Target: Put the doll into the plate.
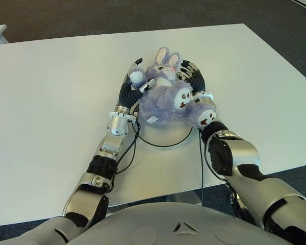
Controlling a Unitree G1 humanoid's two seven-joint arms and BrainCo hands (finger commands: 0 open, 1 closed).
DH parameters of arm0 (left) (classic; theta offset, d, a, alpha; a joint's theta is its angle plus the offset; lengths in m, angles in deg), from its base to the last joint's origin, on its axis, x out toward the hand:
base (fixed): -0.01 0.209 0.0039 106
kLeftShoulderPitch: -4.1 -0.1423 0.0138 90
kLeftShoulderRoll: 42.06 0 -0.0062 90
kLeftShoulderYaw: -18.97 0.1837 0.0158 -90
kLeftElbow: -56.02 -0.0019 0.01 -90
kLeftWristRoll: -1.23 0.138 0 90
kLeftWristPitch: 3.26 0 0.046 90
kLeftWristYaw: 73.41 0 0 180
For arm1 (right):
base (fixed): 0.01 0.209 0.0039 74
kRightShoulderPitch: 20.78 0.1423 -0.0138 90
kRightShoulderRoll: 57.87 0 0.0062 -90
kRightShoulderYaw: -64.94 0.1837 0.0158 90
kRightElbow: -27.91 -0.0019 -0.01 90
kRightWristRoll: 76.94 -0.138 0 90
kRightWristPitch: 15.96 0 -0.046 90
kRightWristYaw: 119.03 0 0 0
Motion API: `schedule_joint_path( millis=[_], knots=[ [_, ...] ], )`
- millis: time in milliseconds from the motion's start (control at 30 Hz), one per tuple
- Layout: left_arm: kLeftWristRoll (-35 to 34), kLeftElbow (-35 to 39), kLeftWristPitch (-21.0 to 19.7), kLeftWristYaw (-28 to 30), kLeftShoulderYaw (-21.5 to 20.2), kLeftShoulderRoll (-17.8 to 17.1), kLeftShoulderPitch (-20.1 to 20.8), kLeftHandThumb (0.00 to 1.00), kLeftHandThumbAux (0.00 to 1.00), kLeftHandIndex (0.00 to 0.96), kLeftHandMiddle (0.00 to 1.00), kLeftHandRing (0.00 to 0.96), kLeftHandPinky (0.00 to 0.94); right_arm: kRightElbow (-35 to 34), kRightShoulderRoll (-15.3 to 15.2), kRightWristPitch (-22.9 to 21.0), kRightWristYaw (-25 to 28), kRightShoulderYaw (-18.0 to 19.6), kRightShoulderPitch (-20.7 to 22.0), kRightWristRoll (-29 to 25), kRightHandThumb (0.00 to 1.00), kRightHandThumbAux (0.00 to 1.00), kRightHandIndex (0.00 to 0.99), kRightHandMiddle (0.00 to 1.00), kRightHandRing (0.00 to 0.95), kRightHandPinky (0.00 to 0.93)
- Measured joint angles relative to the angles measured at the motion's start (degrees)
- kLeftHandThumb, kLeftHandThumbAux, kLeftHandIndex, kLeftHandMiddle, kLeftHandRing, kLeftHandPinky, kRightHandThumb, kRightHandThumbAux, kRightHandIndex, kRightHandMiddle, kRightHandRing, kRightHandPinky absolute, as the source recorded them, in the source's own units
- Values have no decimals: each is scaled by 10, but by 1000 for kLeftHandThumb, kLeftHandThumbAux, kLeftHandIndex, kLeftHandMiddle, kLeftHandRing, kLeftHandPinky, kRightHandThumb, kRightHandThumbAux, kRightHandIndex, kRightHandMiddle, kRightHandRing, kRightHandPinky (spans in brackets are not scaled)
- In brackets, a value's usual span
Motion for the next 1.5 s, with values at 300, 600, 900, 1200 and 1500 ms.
schedule_joint_path(
  millis=[300,600,900,1200,1500],
  knots=[
    [0,0,4,0,-1,-3,0,210,453,63,120,111,107,0,0,0,0,0,0,0,526,869,145,145,113,125],
    [-1,0,6,1,-1,-5,0,202,444,55,116,106,106,0,1,0,0,0,0,0,508,867,150,148,118,135],
    [-1,0,7,1,-1,-7,0,191,446,48,116,100,63,0,1,0,0,0,0,0,525,869,147,149,117,128],
    [-4,0,18,2,-3,-9,0,158,447,31,99,84,28,0,1,0,0,0,0,0,531,862,150,146,114,123],
    [-26,0,39,19,-21,-16,-3,73,410,0,60,50,0,0,2,0,-1,-1,0,1,494,861,151,142,113,129]
  ],
)
